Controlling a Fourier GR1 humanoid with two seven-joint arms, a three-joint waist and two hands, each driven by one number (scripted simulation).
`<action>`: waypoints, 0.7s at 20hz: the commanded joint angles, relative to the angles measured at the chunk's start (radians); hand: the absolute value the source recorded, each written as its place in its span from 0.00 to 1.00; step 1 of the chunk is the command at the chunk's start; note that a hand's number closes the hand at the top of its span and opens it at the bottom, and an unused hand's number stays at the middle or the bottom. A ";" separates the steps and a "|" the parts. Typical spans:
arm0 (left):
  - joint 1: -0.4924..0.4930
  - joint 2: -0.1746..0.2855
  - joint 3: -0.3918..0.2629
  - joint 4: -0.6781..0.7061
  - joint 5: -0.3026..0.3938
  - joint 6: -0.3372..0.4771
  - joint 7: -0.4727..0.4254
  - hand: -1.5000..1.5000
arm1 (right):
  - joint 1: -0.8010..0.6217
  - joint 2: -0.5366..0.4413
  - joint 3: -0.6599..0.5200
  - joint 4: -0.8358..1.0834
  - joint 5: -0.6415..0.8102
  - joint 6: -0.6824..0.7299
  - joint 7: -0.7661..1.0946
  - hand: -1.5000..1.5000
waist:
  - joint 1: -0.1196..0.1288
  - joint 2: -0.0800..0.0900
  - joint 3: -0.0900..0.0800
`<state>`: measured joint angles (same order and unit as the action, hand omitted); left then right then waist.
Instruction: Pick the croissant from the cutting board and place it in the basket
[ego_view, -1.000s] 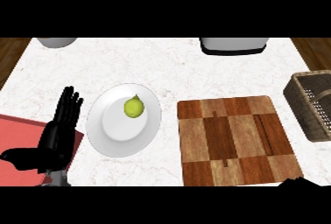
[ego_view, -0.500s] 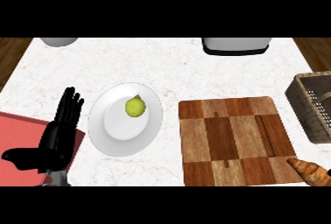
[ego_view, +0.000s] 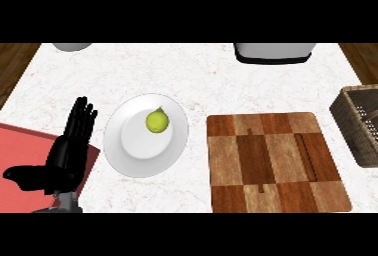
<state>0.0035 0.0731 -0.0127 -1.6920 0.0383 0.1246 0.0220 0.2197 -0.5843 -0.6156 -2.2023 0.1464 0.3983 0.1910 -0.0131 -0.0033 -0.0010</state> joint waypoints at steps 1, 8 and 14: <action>-0.027 -0.008 0.013 0.062 0.004 -0.005 -0.032 0.50 | -0.098 -0.119 -0.141 0.193 -0.116 0.083 -0.054 1.00 | 0.010 0.003 0.001; -0.071 -0.019 -0.008 0.063 -0.035 0.013 -0.004 0.50 | -0.130 -0.168 -0.087 0.450 0.101 0.094 -0.266 1.00 | 0.017 0.007 0.002; 0.030 -0.016 -0.014 -0.023 -0.018 -0.018 0.001 0.50 | -0.138 -0.086 -0.041 0.441 0.217 0.062 -0.319 1.00 | 0.014 0.003 0.001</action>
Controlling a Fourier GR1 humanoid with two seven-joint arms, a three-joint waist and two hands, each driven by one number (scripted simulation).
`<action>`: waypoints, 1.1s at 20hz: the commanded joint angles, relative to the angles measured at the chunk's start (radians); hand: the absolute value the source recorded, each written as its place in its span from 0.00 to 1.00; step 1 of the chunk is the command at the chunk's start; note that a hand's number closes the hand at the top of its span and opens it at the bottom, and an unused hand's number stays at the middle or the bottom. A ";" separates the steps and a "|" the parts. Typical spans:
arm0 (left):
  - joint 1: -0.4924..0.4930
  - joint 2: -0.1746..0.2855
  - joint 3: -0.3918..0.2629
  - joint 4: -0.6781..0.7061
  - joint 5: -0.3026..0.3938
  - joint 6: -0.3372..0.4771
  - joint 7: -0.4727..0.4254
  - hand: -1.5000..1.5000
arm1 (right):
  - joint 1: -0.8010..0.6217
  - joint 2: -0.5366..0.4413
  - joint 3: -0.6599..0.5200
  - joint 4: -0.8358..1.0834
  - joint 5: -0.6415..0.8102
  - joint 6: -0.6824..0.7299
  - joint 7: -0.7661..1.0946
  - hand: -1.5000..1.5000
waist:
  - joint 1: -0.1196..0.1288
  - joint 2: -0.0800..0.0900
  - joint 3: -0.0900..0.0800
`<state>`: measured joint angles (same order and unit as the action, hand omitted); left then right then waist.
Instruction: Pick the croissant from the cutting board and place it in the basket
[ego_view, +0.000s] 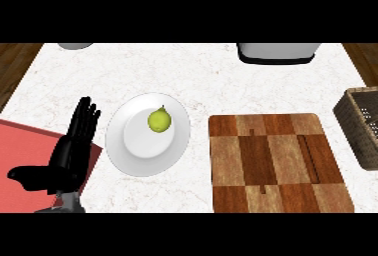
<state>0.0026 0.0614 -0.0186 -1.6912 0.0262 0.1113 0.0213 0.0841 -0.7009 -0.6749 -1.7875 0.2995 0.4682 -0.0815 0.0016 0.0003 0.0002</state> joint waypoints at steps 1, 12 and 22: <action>-0.019 -0.028 -0.018 0.033 -0.024 0.017 -0.027 0.50 | -0.055 0.010 0.075 0.114 0.106 -0.041 -0.064 1.00 | 0.002 0.001 0.000; 0.048 -0.027 -0.021 -0.064 -0.023 0.006 0.018 0.50 | -0.132 -0.010 0.019 0.377 0.103 -0.050 -0.204 1.00 | 0.000 -0.001 0.000; -0.039 -0.024 0.032 0.072 0.002 -0.016 -0.048 0.50 | -0.200 -0.001 0.107 0.607 0.225 -0.180 -0.309 0.00 | 0.001 0.001 0.000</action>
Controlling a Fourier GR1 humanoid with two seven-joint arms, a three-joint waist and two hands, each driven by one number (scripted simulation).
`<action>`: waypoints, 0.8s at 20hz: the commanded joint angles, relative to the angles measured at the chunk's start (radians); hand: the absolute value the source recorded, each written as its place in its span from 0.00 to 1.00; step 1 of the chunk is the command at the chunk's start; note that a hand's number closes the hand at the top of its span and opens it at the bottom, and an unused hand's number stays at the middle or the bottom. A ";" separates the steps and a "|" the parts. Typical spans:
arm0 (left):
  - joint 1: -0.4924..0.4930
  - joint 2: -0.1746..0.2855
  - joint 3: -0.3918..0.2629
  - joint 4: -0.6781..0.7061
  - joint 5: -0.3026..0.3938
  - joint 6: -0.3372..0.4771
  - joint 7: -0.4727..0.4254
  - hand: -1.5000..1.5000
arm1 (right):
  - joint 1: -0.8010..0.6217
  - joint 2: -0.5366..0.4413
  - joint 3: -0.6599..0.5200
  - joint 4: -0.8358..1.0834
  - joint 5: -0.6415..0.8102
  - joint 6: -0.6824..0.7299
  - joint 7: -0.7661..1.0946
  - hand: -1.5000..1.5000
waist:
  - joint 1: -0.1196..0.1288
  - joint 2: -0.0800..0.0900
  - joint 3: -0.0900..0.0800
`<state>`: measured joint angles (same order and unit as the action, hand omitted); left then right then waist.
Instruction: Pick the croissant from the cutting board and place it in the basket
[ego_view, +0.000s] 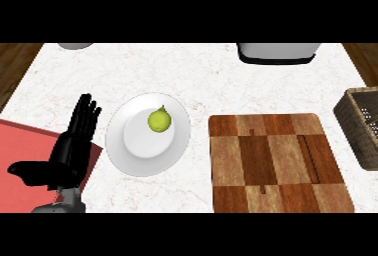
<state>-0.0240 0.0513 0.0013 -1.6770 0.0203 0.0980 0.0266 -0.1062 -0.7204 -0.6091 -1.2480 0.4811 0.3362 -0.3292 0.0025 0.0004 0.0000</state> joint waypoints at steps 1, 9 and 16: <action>-0.021 0.022 0.031 0.007 0.021 -0.025 0.008 0.50 | -0.047 -0.026 0.030 0.067 0.018 0.003 -0.033 0.00 | 0.000 0.000 0.000; -0.005 -0.016 0.005 0.020 -0.001 0.000 -0.032 0.50 | -0.090 0.023 -0.060 0.132 -0.108 -0.034 -0.132 0.00 | -0.001 0.001 0.000; -0.010 0.006 0.006 -0.049 0.008 -0.008 0.054 0.50 | -0.115 -0.080 -0.194 0.131 -0.202 -0.026 -0.080 0.00 | -0.002 -0.001 0.000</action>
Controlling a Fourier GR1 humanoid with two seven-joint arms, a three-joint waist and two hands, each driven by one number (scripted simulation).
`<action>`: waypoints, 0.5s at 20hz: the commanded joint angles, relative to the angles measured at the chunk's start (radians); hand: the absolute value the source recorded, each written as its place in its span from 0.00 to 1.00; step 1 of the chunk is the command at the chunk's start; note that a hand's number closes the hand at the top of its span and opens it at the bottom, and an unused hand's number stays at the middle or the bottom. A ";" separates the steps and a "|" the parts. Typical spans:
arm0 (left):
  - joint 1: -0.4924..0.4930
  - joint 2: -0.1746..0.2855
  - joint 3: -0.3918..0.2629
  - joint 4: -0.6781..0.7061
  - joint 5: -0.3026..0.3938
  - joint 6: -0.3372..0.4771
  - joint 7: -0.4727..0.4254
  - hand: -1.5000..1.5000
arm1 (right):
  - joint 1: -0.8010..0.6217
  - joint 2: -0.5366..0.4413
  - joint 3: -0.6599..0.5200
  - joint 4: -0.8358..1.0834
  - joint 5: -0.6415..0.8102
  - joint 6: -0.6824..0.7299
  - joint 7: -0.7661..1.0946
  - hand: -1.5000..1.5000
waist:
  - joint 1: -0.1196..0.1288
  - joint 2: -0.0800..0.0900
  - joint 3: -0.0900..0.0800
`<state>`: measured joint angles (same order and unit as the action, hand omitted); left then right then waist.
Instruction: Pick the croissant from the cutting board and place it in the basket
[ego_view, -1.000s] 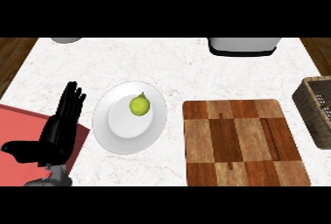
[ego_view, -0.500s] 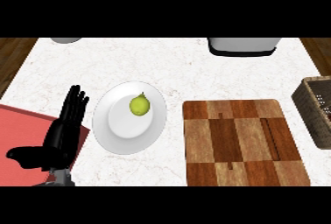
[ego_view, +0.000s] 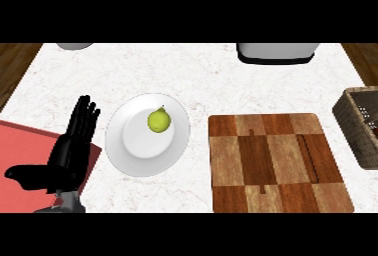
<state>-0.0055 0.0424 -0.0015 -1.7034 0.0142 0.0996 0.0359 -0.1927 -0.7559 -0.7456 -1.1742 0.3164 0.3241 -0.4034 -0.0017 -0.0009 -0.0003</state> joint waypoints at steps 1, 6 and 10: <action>-0.009 0.022 0.033 0.041 0.012 -0.018 -0.030 0.50 | 0.019 -0.028 -0.079 -0.088 -0.075 0.029 0.095 0.00 | -0.006 -0.001 -0.001; -0.006 -0.009 0.004 0.024 -0.006 0.001 -0.037 0.50 | -0.034 -0.129 -0.110 0.159 -0.048 -0.043 0.020 0.00 | 0.004 0.002 0.001; -0.033 0.023 0.045 0.011 0.030 -0.017 0.011 0.50 | -0.051 -0.220 -0.209 0.282 -0.144 0.036 0.058 0.00 | 0.003 0.002 0.001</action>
<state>-0.0071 0.0492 0.0155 -1.6925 0.0236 0.0884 0.0194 -0.2273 -0.9030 -0.8960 -1.0192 0.2192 0.3309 -0.3409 0.0000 -0.0003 -0.0001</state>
